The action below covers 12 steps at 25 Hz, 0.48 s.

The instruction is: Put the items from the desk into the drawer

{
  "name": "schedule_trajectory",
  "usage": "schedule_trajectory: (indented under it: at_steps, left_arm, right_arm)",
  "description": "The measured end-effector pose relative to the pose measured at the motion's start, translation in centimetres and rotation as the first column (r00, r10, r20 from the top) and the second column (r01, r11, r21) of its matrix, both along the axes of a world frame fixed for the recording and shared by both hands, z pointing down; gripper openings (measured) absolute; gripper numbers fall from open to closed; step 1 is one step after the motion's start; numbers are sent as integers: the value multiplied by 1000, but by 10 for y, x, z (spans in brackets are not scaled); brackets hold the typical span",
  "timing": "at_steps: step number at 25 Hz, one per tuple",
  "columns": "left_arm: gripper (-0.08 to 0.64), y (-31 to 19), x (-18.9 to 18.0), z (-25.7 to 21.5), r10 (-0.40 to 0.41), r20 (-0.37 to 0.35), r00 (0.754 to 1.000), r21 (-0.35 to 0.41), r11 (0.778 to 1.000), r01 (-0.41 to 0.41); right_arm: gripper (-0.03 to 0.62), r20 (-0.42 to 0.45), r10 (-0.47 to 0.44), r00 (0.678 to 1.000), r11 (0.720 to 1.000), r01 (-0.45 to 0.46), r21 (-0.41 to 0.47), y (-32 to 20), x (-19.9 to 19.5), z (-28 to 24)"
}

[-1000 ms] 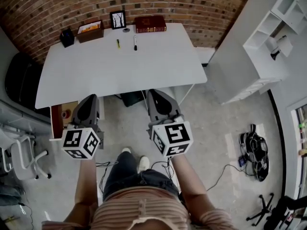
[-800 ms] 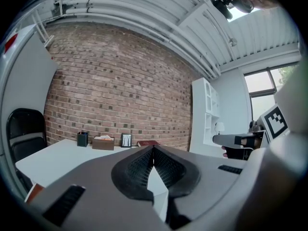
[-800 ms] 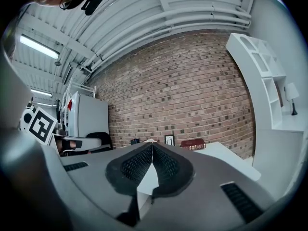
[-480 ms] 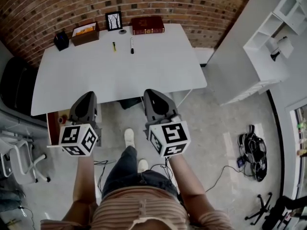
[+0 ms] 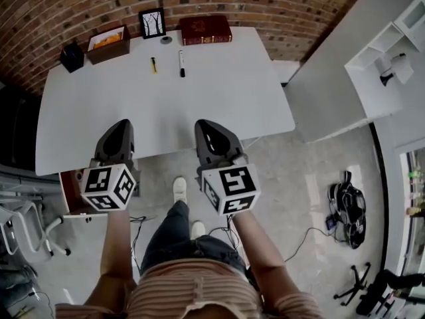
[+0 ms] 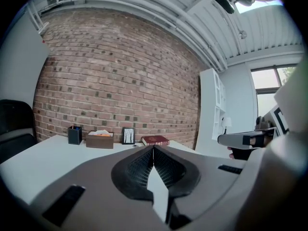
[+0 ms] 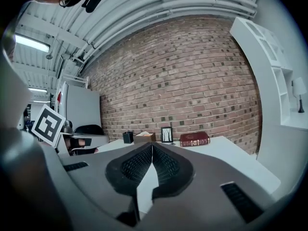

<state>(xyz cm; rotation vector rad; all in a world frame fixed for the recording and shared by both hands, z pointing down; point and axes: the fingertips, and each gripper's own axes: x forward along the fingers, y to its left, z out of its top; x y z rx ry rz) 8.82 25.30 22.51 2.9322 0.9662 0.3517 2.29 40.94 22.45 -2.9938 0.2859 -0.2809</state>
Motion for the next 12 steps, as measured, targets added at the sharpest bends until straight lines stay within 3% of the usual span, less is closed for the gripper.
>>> schedule_trajectory:
  at_steps: [12]
  left_arm:
    - [9, 17, 144, 58, 28, 119, 993, 58, 998, -35]
  right_arm:
    - [18, 122, 25, 992, 999, -21, -33, 10, 134, 36]
